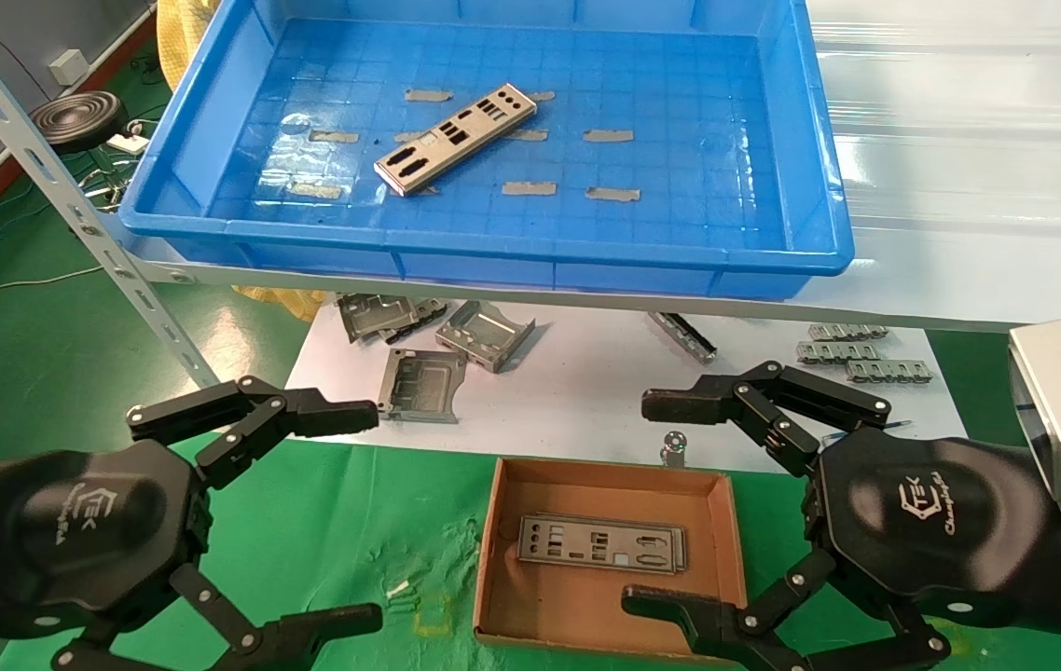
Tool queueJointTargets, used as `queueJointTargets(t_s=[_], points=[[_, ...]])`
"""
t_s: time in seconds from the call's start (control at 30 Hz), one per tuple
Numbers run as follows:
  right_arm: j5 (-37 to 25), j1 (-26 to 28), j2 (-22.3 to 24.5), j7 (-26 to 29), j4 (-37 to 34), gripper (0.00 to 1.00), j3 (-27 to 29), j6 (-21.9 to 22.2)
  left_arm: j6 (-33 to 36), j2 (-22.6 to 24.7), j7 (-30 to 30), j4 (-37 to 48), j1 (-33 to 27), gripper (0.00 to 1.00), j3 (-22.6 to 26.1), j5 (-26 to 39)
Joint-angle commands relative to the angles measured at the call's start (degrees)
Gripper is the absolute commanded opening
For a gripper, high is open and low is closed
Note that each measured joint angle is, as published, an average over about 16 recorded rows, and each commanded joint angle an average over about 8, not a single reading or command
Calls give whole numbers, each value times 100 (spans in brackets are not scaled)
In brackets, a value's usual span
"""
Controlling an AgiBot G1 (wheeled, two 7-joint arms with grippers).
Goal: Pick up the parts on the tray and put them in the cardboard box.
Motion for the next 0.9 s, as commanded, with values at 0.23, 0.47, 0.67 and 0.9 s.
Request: queueJointTargets(t_s=[0.23, 0.47, 0.67, 0.9], points=[[0, 0, 0, 0, 0, 100, 0, 0, 0, 0, 0, 0, 0, 100, 0, 0], [0, 0, 0, 0, 0, 100, 0, 0, 0, 0, 0, 0, 0, 100, 0, 0], [0, 0, 0, 0, 0, 100, 0, 0, 0, 0, 0, 0, 0, 100, 0, 0], [0, 0, 0, 0, 0, 100, 0, 0, 0, 0, 0, 0, 0, 100, 0, 0]])
